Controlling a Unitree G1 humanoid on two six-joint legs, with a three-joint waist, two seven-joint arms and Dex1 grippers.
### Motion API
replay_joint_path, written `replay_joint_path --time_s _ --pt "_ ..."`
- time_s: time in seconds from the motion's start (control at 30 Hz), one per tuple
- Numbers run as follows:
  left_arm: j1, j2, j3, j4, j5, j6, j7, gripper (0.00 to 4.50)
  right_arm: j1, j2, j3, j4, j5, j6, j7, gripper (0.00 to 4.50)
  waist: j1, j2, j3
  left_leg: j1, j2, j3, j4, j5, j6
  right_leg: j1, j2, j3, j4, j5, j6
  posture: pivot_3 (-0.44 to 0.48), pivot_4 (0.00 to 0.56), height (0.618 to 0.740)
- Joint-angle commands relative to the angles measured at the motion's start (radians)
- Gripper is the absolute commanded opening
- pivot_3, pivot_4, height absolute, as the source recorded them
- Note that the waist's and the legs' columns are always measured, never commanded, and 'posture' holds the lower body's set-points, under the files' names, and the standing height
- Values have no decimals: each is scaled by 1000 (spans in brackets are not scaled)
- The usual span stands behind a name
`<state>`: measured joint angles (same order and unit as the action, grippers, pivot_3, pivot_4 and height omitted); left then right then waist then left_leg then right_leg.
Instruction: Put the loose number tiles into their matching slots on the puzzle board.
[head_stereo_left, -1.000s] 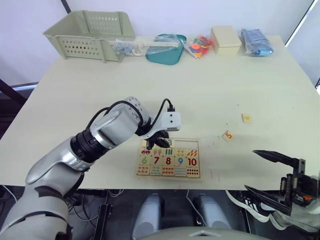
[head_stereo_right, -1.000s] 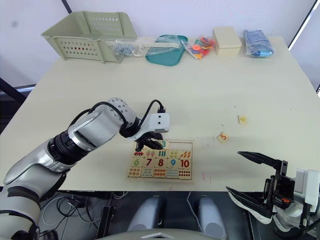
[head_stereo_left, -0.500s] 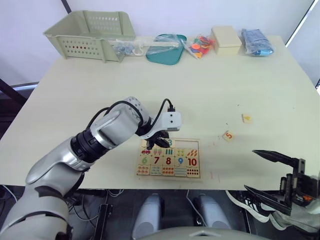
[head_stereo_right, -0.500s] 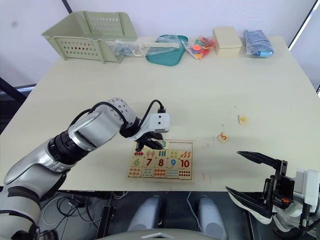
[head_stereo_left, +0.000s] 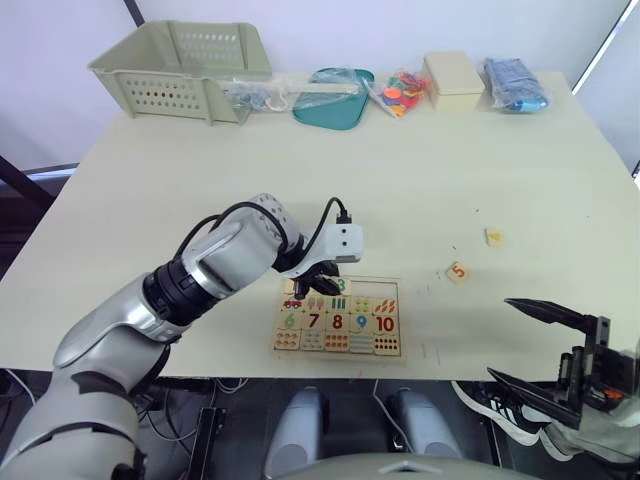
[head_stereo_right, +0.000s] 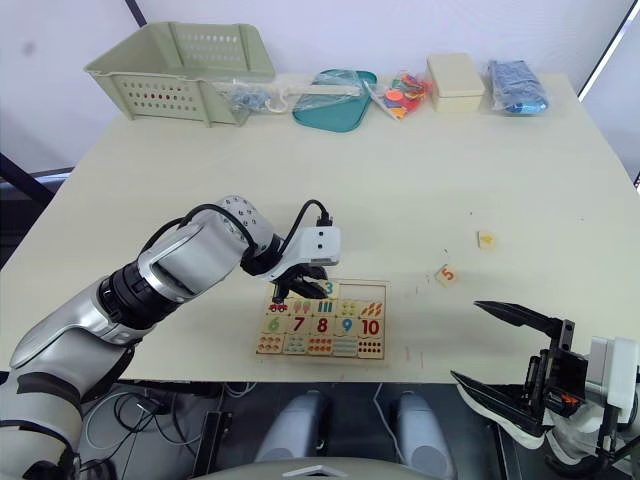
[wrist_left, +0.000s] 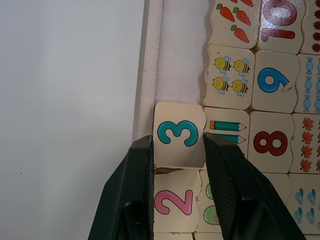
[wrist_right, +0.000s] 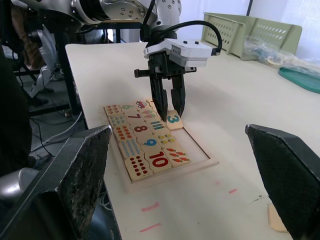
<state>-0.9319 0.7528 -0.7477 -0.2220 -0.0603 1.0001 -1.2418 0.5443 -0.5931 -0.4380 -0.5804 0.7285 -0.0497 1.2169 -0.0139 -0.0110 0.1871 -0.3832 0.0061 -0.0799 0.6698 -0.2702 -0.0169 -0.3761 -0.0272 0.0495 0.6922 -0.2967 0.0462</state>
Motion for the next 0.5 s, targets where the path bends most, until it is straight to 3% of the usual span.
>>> replay_joint_path --time_s 0.03,0.13,0.33,0.5 --pt "-2 -1 2 -14 9 0 3 1015 8 1 -3 -32 7 -20 2 4500 0 0 0 0 0 0 0 0 0 0 0 0 0 0 0 0 150 740" --pt "-2 0 3 -13 8 -2 2 1015 7 1 -1 -31 6 -20 1 4500 0 0 0 0 0 0 0 0 0 0 0 0 0 0 0 0 150 740" --pt "-2 2 4 -14 8 -7 4 3738 5 1 1 -25 4 -22 3 4500 0 0 0 0 0 0 0 0 0 0 0 0 0 0 0 0 150 740" --pt "-4 3 54 -13 -24 -6 -3 3738 4 2 5 -25 2 -23 2 4500 0 0 0 0 0 0 0 0 0 0 0 0 0 0 0 0 150 740"
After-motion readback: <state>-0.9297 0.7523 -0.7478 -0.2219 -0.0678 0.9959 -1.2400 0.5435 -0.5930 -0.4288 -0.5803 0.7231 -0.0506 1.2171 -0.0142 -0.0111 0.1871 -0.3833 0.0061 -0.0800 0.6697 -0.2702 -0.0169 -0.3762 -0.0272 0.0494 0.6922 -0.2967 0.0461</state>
